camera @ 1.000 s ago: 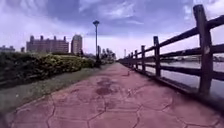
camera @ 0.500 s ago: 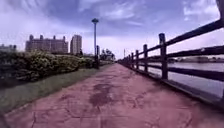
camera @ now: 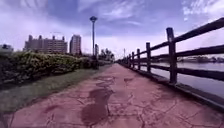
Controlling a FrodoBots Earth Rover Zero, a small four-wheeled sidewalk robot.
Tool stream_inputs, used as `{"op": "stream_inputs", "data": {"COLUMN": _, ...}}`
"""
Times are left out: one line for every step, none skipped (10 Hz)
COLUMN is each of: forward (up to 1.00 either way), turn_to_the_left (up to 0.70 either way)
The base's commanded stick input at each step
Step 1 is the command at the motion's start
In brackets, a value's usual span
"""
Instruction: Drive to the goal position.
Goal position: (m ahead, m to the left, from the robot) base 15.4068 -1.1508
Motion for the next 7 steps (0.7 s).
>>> {"op": "stream_inputs", "data": {"forward": 1.00, "turn_to_the_left": 0.00}}
{"op": "stream_inputs", "data": {"forward": 1.00, "turn_to_the_left": 0.00}}
{"op": "stream_inputs", "data": {"forward": 1.00, "turn_to_the_left": 0.00}}
{"op": "stream_inputs", "data": {"forward": 1.00, "turn_to_the_left": 0.00}}
{"op": "stream_inputs", "data": {"forward": 1.00, "turn_to_the_left": 0.00}}
{"op": "stream_inputs", "data": {"forward": 1.00, "turn_to_the_left": 0.00}}
{"op": "stream_inputs", "data": {"forward": 1.00, "turn_to_the_left": 0.00}}
